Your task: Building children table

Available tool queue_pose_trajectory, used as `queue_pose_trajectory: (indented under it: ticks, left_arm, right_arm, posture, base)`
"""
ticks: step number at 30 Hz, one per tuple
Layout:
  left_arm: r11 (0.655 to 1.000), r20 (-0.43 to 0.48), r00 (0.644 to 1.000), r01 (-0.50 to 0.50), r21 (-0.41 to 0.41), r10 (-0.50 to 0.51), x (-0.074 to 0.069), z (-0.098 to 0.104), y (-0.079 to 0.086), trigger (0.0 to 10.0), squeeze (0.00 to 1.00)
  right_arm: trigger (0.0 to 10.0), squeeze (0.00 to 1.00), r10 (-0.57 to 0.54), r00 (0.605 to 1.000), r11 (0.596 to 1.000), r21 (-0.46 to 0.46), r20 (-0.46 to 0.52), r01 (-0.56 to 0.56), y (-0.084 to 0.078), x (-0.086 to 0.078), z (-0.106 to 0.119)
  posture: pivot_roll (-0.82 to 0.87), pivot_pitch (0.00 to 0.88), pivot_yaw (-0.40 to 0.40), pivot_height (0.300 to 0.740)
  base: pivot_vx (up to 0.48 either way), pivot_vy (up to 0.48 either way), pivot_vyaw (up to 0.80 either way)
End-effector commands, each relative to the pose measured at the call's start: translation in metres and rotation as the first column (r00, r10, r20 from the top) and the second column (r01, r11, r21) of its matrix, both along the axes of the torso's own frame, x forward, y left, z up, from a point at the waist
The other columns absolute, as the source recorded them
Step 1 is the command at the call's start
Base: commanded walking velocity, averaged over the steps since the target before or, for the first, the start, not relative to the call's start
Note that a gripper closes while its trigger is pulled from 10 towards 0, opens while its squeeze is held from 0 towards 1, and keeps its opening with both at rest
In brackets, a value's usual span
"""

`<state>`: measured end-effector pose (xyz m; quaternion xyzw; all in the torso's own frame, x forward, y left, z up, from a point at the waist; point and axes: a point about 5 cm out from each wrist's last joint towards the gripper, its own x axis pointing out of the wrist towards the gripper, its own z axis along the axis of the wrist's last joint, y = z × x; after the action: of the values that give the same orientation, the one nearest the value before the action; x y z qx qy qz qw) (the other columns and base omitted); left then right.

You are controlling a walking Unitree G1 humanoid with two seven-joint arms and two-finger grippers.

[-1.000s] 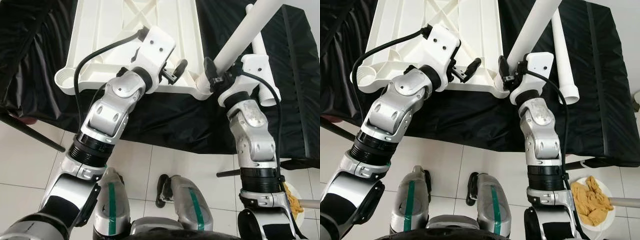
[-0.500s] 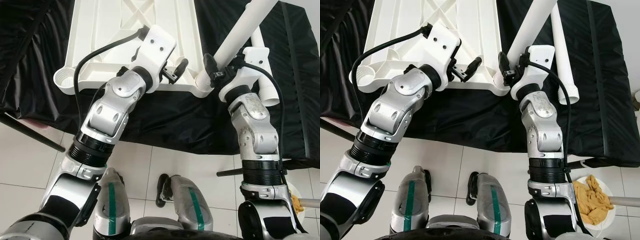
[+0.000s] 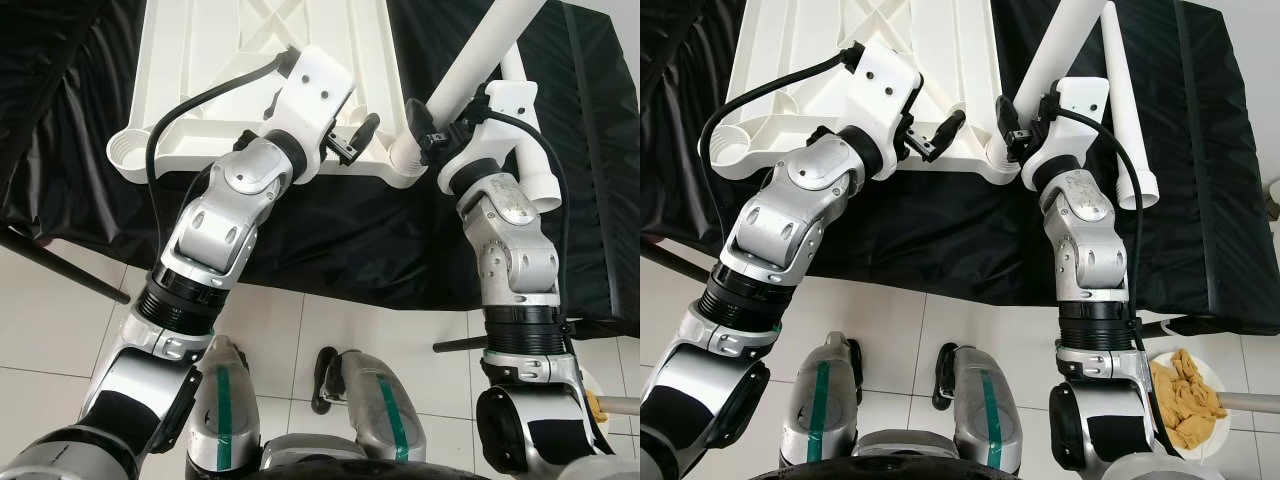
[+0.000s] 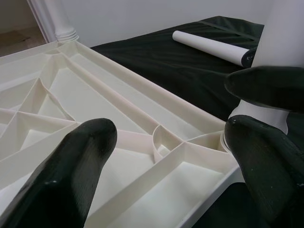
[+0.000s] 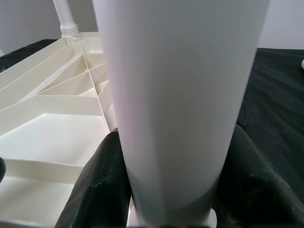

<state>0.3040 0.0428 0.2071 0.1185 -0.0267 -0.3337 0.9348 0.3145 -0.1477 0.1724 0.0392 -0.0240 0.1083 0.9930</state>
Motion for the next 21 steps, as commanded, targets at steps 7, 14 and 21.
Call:
queue_pose_trajectory:
  ticks: [7, 14, 21]
  left_arm:
    - [0.999, 0.002, 0.999, 0.041, 0.004, -0.041, -0.004, 0.003, -0.006, 10.0, 0.00]
    - [0.999, 0.000, 0.999, 0.042, 0.002, -0.042, -0.003, 0.004, -0.007, 10.0, 0.00]
    - [0.999, 0.000, 0.999, 0.040, 0.000, -0.040, -0.004, 0.004, -0.007, 10.0, 0.00]
  right_arm:
    - [10.0, 0.00, -0.133, 0.983, 0.988, 0.059, -0.123, 0.141, -0.003, 0.004, -0.030]
    - [10.0, 0.00, -0.186, 0.977, 0.979, 0.061, -0.104, 0.193, -0.003, 0.009, -0.029]
    - [10.0, 0.00, -0.239, 0.967, 0.967, 0.066, -0.088, 0.245, -0.003, 0.016, -0.025]
  posture:
    - [0.14, 0.112, -0.083, 0.740]
    - [0.14, 0.113, -0.082, 0.740]
    - [0.14, 0.113, -0.085, 0.740]
  base:
    - [0.000, 0.000, 0.00]
    - [0.000, 0.000, 0.00]
    - [0.000, 0.000, 0.00]
